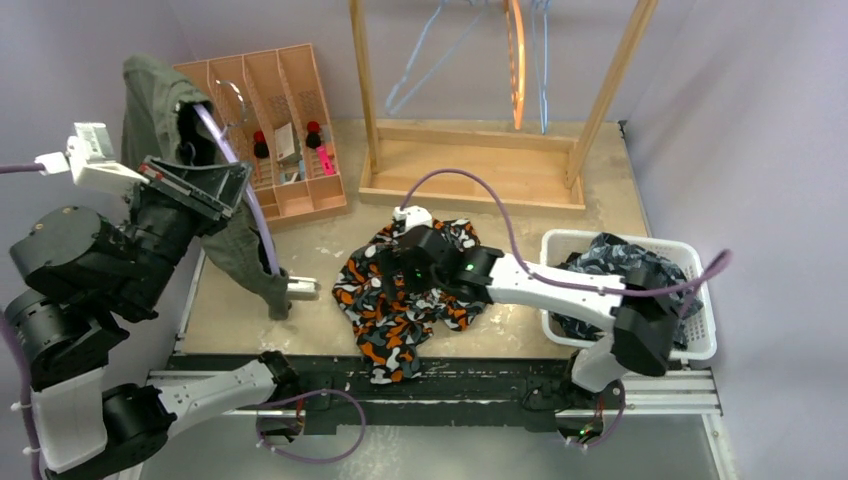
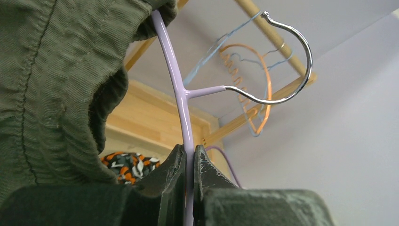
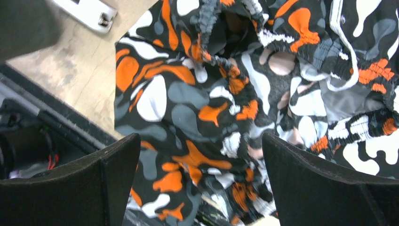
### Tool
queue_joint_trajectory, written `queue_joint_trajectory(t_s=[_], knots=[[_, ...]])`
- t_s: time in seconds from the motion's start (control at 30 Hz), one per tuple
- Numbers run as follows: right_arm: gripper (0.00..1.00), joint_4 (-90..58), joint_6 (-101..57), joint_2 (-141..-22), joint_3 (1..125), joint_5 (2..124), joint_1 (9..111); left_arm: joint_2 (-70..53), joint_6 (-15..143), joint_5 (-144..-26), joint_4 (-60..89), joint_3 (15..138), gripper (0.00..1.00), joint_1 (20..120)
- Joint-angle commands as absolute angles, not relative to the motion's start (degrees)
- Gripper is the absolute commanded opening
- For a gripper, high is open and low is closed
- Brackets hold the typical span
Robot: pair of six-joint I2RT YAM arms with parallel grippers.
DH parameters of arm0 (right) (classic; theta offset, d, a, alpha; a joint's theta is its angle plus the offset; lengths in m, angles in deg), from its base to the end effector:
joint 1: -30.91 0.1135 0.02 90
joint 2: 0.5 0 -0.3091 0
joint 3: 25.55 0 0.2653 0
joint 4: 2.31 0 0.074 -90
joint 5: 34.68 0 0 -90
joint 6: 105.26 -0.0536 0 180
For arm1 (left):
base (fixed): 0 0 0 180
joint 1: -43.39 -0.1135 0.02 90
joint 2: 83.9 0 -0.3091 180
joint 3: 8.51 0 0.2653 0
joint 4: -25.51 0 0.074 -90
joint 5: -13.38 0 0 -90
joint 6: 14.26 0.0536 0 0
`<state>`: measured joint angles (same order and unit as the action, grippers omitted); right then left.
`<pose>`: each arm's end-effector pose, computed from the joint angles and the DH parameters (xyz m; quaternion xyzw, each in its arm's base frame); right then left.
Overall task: Remove the shorts from the hanger
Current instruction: Pick up the shorts at the center of the board.
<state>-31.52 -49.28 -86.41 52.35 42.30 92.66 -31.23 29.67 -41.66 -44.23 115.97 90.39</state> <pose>0.1816 0.3124 0.3085 -0.1644 0.8762 0.2595 0.3715 0.0451 -0.0034 0.6156 -0.2108 0.6639 -0.3548 0.6236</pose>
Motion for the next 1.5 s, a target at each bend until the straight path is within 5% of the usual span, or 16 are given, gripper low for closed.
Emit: queue_joint_trajectory(t_s=[0.0, 0.5, 0.67, 0.73, 1.47], knots=[[0.99, -36.1, -54.8, -93.4, 59.5, 30.2, 94.4, -33.6, 28.4, -41.8, -41.0, 109.7, 0.00, 90.5], [0.94, -38.2, -62.9, -115.1, 56.3, 33.0, 94.0, -39.4, 24.8, -41.5, -41.2, 103.2, 0.00, 90.5], [0.39, -38.8, -67.3, -114.8, 52.6, 31.2, 93.0, -39.6, 24.6, -42.1, -41.6, 104.0, 0.00, 90.5], [0.02, -39.9, -68.7, -111.4, 51.6, 29.1, 93.0, -39.3, 24.7, -42.7, -41.6, 104.8, 0.00, 90.5], [0.00, -54.6, -72.7, -62.0, 51.4, 18.1, 90.3, -33.8, 21.3, -65.4, -23.0, 99.4, 0.00, 90.5]])
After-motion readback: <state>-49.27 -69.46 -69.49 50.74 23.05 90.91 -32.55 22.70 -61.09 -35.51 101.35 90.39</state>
